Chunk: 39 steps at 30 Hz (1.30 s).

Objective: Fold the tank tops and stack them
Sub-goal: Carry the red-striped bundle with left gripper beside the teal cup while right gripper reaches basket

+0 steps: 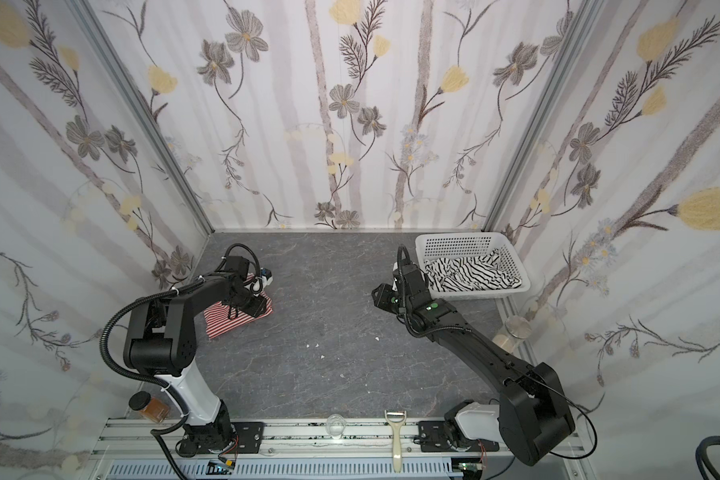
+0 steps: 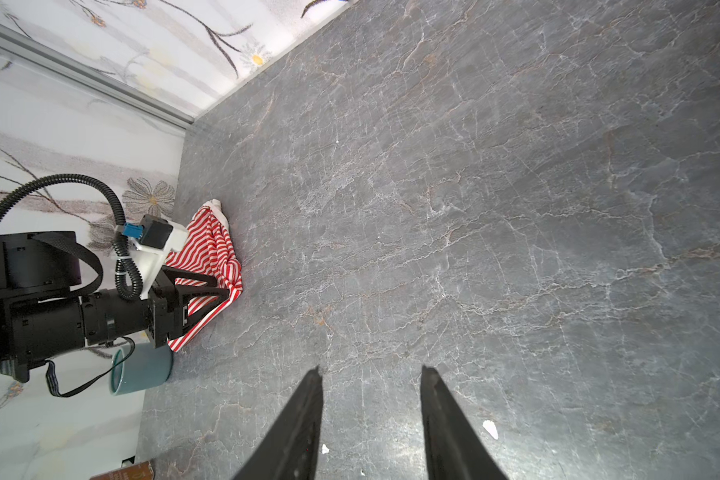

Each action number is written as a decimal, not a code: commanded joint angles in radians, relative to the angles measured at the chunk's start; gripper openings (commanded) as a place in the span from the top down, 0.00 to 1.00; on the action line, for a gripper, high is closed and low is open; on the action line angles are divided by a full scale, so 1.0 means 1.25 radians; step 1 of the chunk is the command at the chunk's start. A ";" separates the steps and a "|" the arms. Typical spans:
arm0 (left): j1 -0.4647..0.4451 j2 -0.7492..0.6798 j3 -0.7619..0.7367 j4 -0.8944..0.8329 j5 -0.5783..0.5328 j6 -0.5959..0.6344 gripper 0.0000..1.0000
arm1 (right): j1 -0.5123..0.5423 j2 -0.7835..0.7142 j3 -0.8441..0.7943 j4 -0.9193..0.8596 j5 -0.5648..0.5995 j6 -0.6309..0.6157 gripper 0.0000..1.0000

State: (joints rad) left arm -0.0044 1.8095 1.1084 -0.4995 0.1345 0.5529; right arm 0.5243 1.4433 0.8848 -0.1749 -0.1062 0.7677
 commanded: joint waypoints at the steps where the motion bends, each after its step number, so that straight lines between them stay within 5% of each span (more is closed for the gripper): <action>1: 0.018 0.032 0.013 -0.012 -0.014 0.087 0.58 | -0.001 -0.016 -0.008 0.033 0.005 0.021 0.59; 7: 0.032 0.062 0.055 -0.056 0.006 0.165 0.63 | 0.000 -0.045 -0.026 0.025 0.020 0.035 0.59; 26: 0.114 0.077 0.070 -0.166 -0.178 0.492 0.68 | -0.013 -0.101 -0.050 0.007 0.031 0.072 0.59; 31: 0.112 0.011 0.043 -0.179 -0.173 0.515 0.66 | -0.021 -0.106 -0.043 0.000 0.039 0.069 0.58; 35: 0.104 -0.053 0.062 -0.194 -0.121 0.485 0.60 | -0.070 -0.115 -0.010 -0.043 0.071 0.020 0.36; 39: 0.076 -0.082 0.128 -0.198 -0.035 0.380 0.53 | -0.161 -0.087 0.083 -0.118 0.084 -0.058 0.31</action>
State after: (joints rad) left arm 0.1059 1.7226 1.2270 -0.7269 -0.0078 1.1145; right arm 0.3656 1.3148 0.9310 -0.2722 -0.0387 0.7773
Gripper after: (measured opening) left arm 0.469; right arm 0.690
